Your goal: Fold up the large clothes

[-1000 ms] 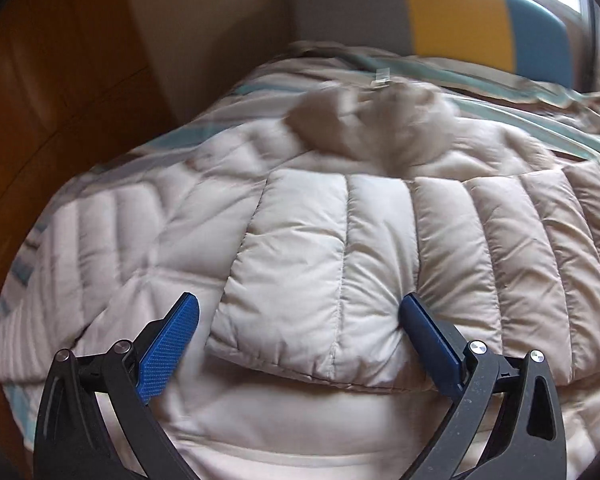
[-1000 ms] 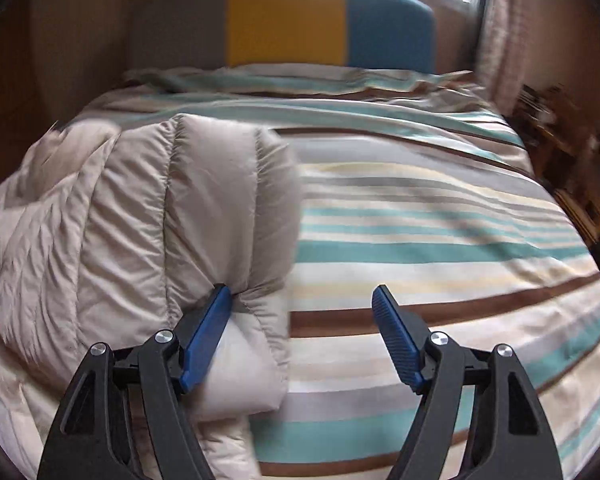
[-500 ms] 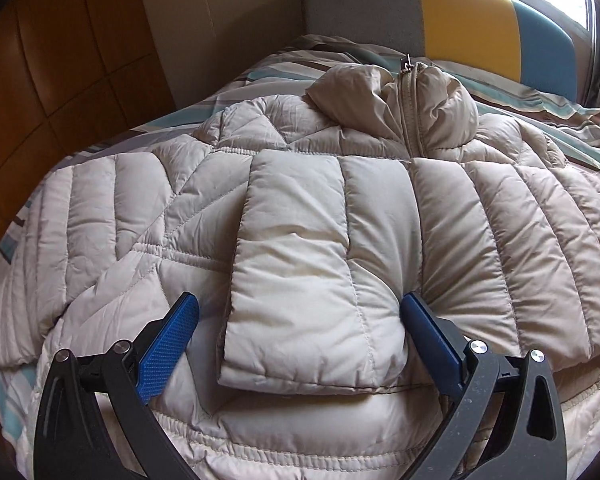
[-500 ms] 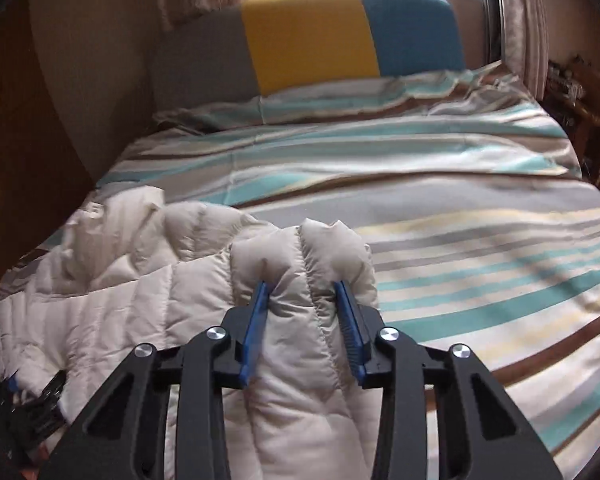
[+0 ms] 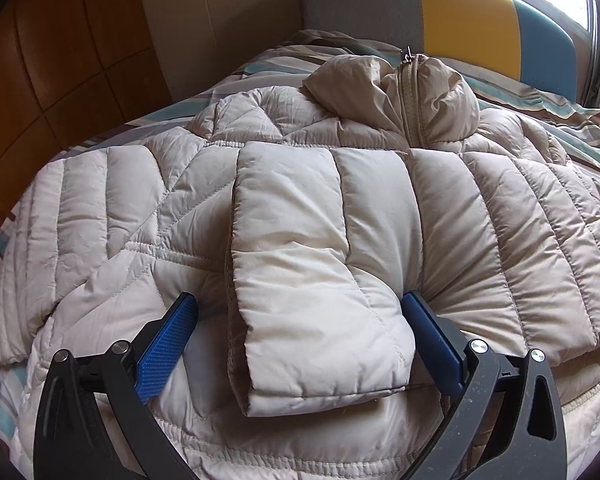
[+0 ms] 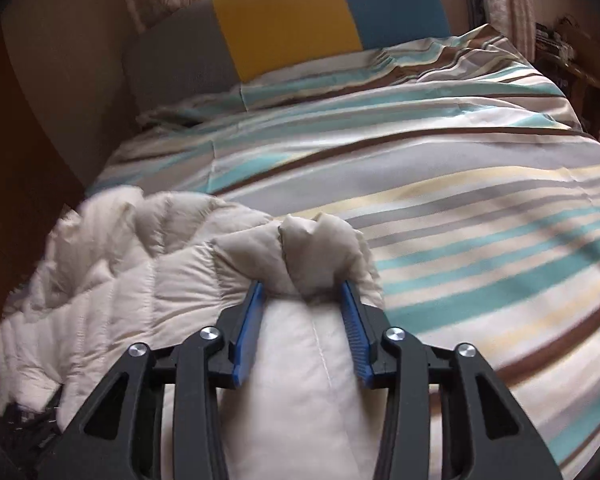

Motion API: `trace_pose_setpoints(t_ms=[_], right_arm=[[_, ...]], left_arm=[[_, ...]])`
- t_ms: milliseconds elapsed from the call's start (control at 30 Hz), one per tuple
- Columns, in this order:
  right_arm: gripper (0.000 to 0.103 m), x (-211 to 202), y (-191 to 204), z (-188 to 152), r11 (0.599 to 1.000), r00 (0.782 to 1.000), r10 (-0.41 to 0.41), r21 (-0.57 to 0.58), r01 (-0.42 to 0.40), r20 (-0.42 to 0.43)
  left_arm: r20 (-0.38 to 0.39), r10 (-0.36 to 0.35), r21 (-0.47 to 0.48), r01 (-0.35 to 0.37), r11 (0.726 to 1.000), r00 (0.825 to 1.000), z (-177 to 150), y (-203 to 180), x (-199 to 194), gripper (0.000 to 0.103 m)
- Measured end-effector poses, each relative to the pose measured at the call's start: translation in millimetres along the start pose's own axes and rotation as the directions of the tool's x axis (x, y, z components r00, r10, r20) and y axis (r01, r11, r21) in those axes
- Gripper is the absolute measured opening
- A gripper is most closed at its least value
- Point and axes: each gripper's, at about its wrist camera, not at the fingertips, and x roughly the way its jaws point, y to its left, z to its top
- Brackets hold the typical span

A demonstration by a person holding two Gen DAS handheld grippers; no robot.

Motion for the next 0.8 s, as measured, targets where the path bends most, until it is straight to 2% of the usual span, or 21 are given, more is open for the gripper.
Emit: trace_pose_setpoints(t_ms=[100,167,233,300,400,600,700,800], right_arm=[[0.046,-37,0,-18,1.000,1.000,0.011,-0.020,-0.010,0.023],[0.044,-44,4,-32,0.998,1.000,-0.008,-0.056,0.009,0.010],[0.042,-39,9,-43,0.995,0.999,-0.037,-0.095,0.036,-0.009],[0.042,-26,11,-54,0.986,0.994,-0.106,-0.134,0.100,-0.033],[0.048,-8,5,-63,0.988,0.992,-0.113,-0.116,0.105,-0.063],[0.056,-3,6,-66,0.982,0.988,-0.143,-0.131,0.135,-0.056],[0.065,-4,6,-67,0.976,0.983,-0.177,-0.136,0.169,-0.046],[0.071,-4,3,-67,0.975,0.981,-0.189,-0.124,0.182,-0.046]], left_arm=[[-0.001,0.002,0.002,-0.002,1.000,1.000,1,2,1,0.100],[-0.001,0.000,0.001,0.000,1.000,1.000,1,1,0,0.100],[0.001,0.003,0.002,-0.003,1.000,1.000,1,0,-1,0.100],[0.003,0.007,0.005,-0.007,1.000,1.000,0,-1,-2,0.100],[0.005,0.006,0.005,-0.006,1.000,1.000,-1,-2,-3,0.100],[-0.002,-0.002,0.000,0.002,1.000,1.000,1,0,-2,0.100],[-0.014,-0.064,-0.039,0.063,0.997,0.998,2,10,-4,0.100],[-0.015,-0.172,-0.084,0.170,0.982,0.985,0,32,-15,0.100]])
